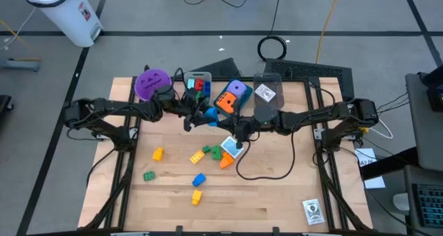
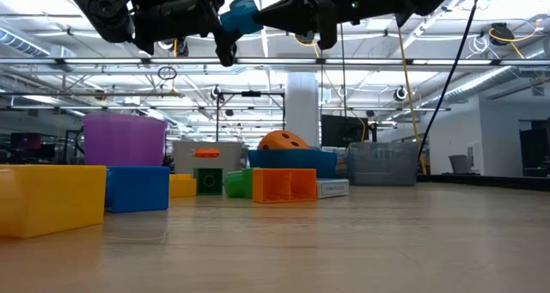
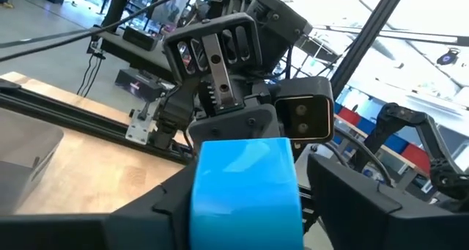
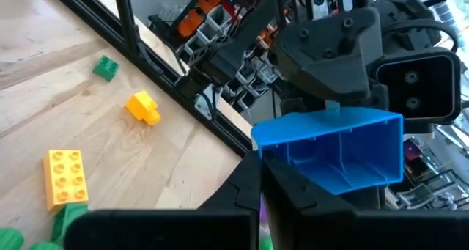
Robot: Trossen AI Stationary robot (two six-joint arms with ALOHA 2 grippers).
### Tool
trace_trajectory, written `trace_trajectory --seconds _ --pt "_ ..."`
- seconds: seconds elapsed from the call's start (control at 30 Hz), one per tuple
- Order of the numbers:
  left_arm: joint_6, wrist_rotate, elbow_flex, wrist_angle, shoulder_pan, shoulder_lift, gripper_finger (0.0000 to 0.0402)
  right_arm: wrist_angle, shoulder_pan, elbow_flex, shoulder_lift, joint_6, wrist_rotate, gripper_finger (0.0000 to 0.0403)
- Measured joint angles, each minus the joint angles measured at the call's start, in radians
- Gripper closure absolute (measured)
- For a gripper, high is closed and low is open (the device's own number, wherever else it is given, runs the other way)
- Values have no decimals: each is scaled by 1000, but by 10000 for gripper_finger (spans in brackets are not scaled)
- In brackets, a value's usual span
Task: Pick & Place Toys
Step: Put the blue game piece into the gray bin
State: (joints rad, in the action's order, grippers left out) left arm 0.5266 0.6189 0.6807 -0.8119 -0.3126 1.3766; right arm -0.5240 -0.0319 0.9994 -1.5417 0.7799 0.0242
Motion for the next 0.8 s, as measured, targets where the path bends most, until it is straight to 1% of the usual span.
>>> trace_trajectory --seconds 0.1,0.2,0.37,0.5,0.57,0.7,0.8 --pt "-2 0 0 -1 0 0 193 -15 0 -5 0 0 1 402" --pt "-9 1 0 -2 0 0 211 -10 0 -5 0 -1 3 392" --pt "-26 3 0 -5 0 0 243 -7 -1 -5 0 -26 10 365" --pt "-27 -15 0 -5 0 0 263 18 -1 -6 15 -28 8 336" --pt "-27 -11 0 -6 -4 -1 265 34 -1 -6 28 -29 8 319" --pt "-37 -7 0 -13 -28 -1 259 123 -3 -6 88 -48 14 284" --pt "-69 -12 0 -4 -66 -11 258 220 -3 -6 144 -89 18 260"
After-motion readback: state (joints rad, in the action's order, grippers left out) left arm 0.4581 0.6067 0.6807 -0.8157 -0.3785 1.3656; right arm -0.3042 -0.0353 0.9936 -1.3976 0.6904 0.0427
